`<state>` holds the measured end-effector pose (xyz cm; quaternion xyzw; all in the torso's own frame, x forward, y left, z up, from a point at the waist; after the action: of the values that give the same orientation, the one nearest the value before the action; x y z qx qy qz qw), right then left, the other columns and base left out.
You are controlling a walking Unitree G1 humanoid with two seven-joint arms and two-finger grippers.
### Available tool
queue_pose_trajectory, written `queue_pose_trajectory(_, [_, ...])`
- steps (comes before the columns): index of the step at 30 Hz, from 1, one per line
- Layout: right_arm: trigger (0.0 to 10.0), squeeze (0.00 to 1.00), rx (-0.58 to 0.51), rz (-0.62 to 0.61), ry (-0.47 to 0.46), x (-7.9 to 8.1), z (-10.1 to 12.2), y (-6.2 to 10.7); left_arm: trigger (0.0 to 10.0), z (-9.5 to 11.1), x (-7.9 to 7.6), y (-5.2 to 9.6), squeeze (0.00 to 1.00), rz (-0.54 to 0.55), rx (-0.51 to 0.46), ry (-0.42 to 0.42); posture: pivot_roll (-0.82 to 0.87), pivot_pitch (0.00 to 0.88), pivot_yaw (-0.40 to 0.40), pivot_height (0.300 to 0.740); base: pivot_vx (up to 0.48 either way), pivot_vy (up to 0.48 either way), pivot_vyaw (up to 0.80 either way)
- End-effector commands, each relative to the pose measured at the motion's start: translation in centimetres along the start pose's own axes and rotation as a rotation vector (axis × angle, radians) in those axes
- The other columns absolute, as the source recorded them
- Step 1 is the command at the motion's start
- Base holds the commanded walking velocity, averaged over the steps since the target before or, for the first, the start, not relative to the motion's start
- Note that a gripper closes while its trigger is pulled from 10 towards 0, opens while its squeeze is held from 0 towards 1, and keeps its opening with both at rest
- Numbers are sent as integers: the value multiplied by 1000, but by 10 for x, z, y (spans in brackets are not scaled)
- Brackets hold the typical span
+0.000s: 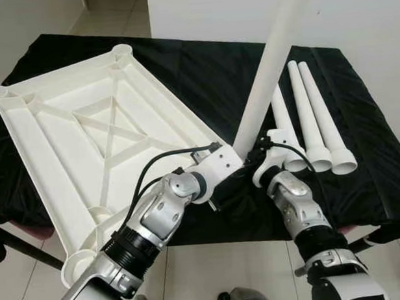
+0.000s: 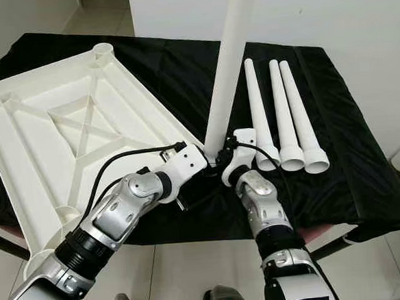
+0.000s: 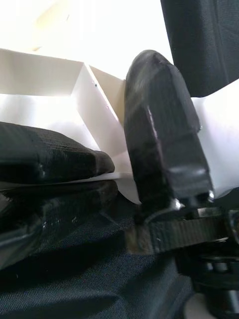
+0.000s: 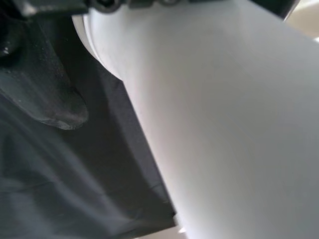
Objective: Building children table
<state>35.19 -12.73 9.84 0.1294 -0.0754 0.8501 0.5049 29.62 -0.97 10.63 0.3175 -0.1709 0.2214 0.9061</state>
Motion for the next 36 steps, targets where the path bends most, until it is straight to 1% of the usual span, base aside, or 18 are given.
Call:
queue_pose_trajectory(1, [10000, 0, 1, 63, 12, -3, 8, 0, 10000, -16, -27, -5, 0, -137, 60, 4, -65, 0, -24, 740, 0, 0, 0])
queue_pose_trajectory(3, [10000, 0, 18, 119, 14, 0, 8, -1, 10000, -16, -27, -5, 0, -137, 60, 4, -65, 0, -24, 740, 0, 0, 0])
queue_pose_trajectory(7, [10000, 0, 36, 151, 33, 0, 10, -4, 10000, -16, -26, -5, 0, -136, 60, 3, -65, 0, -22, 740, 0, 0, 0])
queue_pose_trajectory(11, [10000, 0, 111, 235, 61, -3, 8, -5, 10000, -16, -25, -5, 0, -134, 61, 2, -65, 0, -15, 740, 0, 0, 0])
queue_pose_trajectory(16, [10000, 0, 123, 251, 65, -4, 8, -5, 10000, -16, -25, -5, 0, -134, 61, 1, -65, 0, -15, 740, 0, 0, 0])
queue_pose_trajectory(17, [4667, 0, 154, 267, 79, -6, 6, -4, 10000, -16, -25, -5, 0, -134, 62, 1, -64, 0, -12, 740, 0, 0, 0])
queue_pose_trajectory(18, [4667, 0, 154, 267, 79, -6, 6, -4, 10000, -16, -25, -5, 0, -134, 62, 1, -64, 0, -12, 740, 0, 0, 0])
queue_pose_trajectory(19, [1686, 0, 182, 275, 86, -9, 4, -2, 10000, -16, -25, -4, 0, -133, 63, 1, -64, 0, -12, 740, 0, 0, 0])
queue_pose_trajectory(20, [1725, 0, 203, 283, 98, -11, 2, 0, 10000, -16, -25, -4, 0, -133, 64, 1, -64, 0, -10, 740, 0, 0, 0])
queue_pose_trajectory(21, [275, 0, 219, 288, 104, -13, 1, 1, 10000, -16, -25, -4, 0, -132, 64, 1, -65, 0, -10, 740, 0, 0, 0])
queue_pose_trajectory(23, [275, 0, 224, 290, 106, -14, 1, 2, 10000, -16, -25, -4, 0, -132, 64, 1, -65, 0, -10, 740, 0, 0, 0])
queue_pose_trajectory(24, [0, 0, 228, 289, 106, -15, 0, 3, 10000, -16, -25, -4, 0, -132, 64, 1, -67, 0, -10, 740, 0, 0, 0])
queue_pose_trajectory(32, [0, 0, 221, 297, 105, -18, 1, 7, 10000, -15, -27, -5, 0, -136, 61, 5, -71, 2, -18, 740, 0, 0, 0])
queue_pose_trajectory(34, [0, 0, 196, 243, 127, -19, 1, 5, 10000, -14, -28, -5, 0, -136, 59, 9, -72, 5, -25, 740, 0, 0, 0])
queue_pose_trajectory(35, [0, 0, 196, 243, 127, -19, 1, 5, 10000, -14, -28, -5, 0, -136, 59, 9, -72, 5, -25, 740, 0, 0, 0])
queue_pose_trajectory(36, [0, 0, 173, 94, 159, -25, -2, 1, 10000, -14, -28, -5, 0, -135, 59, 14, -76, 10, -30, 740, 0, 0, 0])
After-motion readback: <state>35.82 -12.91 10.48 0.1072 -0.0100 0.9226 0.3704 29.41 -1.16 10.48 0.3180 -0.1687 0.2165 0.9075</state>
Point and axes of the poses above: a point about 5 cm out from each wrist's last joint towards the gripper, its own y axis pointing back from the gripper into the wrist, its own z axis along the axis of the wrist's last joint, x = y × z, the point moved 3 cm from there along -y, pointing out of the wrist towards the gripper, and after that the axes turned 12 degrees about -y, right-handed, at the moved point
